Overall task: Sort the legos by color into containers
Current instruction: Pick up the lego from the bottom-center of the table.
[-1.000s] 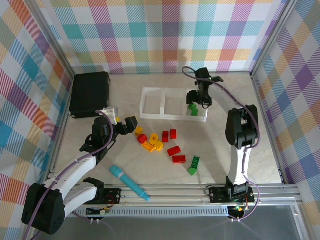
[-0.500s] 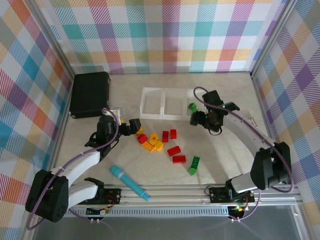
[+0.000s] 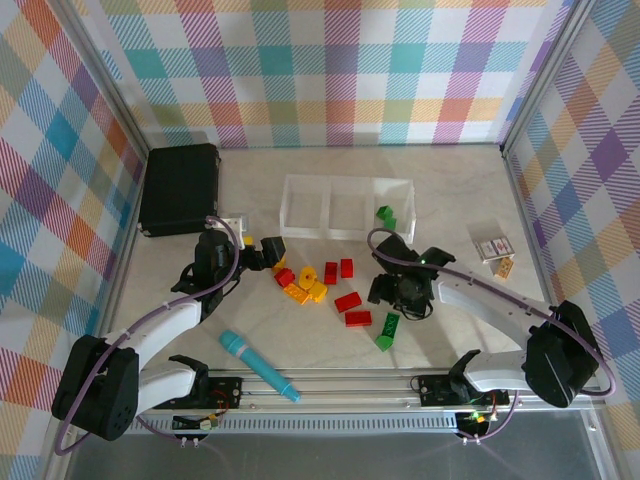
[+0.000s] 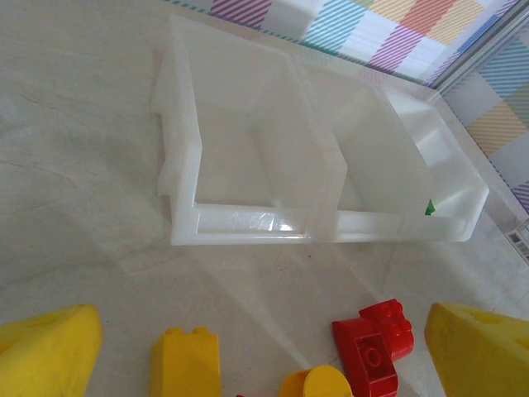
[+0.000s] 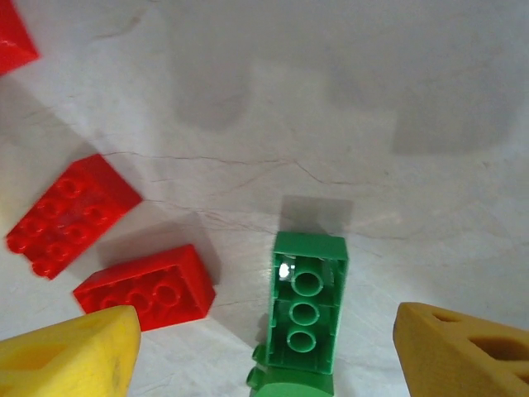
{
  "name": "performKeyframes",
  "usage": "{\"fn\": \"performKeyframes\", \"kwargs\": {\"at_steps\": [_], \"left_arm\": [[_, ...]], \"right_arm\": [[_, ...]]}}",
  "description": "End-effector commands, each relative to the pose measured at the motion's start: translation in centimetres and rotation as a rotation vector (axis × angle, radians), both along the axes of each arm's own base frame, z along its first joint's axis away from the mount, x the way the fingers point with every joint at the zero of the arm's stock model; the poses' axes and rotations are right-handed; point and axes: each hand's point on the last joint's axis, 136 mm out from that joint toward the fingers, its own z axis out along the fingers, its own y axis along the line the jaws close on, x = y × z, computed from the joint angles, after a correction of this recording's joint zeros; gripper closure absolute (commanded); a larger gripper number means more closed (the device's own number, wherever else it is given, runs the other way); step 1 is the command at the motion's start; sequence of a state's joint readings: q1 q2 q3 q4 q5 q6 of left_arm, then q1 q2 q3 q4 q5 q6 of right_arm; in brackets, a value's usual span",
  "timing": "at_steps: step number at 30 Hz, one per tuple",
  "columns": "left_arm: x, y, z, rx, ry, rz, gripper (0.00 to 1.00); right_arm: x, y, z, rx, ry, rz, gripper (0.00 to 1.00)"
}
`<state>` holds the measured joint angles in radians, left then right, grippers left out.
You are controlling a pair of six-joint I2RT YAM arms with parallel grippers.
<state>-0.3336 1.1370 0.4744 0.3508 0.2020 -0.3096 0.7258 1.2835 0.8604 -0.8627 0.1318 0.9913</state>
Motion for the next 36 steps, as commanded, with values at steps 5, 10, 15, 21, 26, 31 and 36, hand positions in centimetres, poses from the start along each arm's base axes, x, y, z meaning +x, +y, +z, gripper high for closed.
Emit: {"fn": "performKeyframes", "kwargs": {"at_steps": [5,10,15,21,26,31,36], "left_arm": [[0.0,-0.7,2.1,-0.023,-0.071,-0.029,0.00],[-0.1,-0.6,2.0,-0.019,-0.069,-0.029,0.00],[0.0,-0.6,2.0,-0.017,-0.070,-0.025,0.00],[0.1,-0.5,1.9,-0.013,-0.068,-0.020,0.00],[0.1,-0.5,1.8,-0.011,-0.065,-0.020,0.00],[0.2,-0.5,1.6,-0.008,-0.059,-0.019,0.00],[0.2,-0.5,1.4,-0.002,-0.054,-0.017,0.00]], "right_arm": [[-1.0,-1.3,-1.8,-0.075,0.017,-0.154,0.23],[-1.0,-0.8,-3.0,-0.098,0.039,-0.159,0.23],[-1.1,-0.5,-4.0,-0.110,0.049,-0.157,0.26],[-1.4,-0.8,-4.9,-0.140,0.065,-0.147,0.28],[-1.6,-1.0,-5.5,-0.158,0.075,-0.145,0.31],[-1.8,-1.3,-6.0,-0.168,0.075,-0.139,0.32],[-1.8,-1.7,-6.5,-0.182,0.066,-0.139,0.36]]}}
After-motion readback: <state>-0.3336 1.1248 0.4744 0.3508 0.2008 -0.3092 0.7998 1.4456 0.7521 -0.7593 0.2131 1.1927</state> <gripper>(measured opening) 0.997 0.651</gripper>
